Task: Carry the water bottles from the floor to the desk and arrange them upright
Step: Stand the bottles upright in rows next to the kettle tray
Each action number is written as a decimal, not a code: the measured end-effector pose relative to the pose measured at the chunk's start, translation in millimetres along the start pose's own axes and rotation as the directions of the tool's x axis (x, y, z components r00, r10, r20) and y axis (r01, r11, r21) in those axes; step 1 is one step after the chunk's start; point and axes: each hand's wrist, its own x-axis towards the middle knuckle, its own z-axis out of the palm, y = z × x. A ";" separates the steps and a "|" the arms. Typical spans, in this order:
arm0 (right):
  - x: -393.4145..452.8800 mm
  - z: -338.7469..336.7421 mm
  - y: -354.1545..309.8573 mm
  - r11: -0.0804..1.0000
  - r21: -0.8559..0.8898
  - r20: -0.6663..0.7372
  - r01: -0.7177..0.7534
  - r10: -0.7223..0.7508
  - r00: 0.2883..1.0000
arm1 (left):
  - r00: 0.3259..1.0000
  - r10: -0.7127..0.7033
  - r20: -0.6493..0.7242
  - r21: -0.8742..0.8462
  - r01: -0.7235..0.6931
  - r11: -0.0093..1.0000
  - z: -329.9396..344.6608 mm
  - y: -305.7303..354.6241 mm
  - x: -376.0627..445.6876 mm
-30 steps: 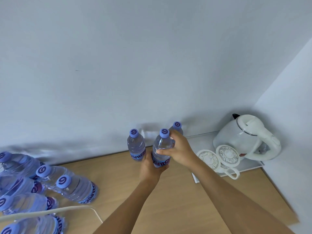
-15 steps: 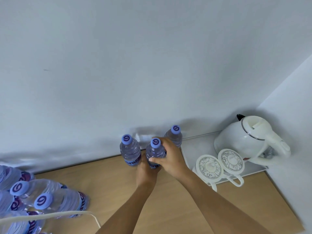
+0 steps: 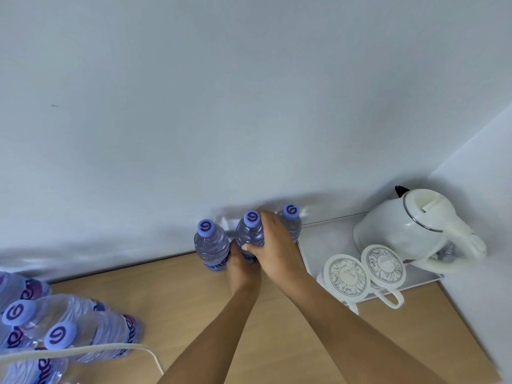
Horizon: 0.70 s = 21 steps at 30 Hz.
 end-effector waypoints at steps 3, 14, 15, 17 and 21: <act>-1.3 1.7 0.6 1.000 -0.014 -0.009 -0.002 0.002 1.000 | 1.000 0.022 0.018 -0.010 -0.022 1.000 -0.2 0.8 -2.5; -43.3 -2.3 -5.5 0.995 0.011 -0.174 0.101 -0.098 0.980 | 0.994 -0.092 0.065 0.090 0.086 0.992 -32.1 -15.5 -40.4; -48.7 -1.0 -6.2 0.993 0.008 -0.186 0.116 -0.113 0.976 | 0.995 -0.087 0.048 0.081 0.083 0.993 -38.2 -16.3 -45.8; -60.8 2.7 -8.5 0.992 0.010 -0.181 0.127 -0.123 0.976 | 0.997 -0.078 -0.007 0.054 0.078 0.996 -51.3 -17.9 -57.8; -85.6 20.2 -18.2 0.983 0.038 -0.066 0.179 -0.176 0.982 | 0.985 -0.056 -0.164 0.045 0.064 0.997 -87.0 -22.4 -87.1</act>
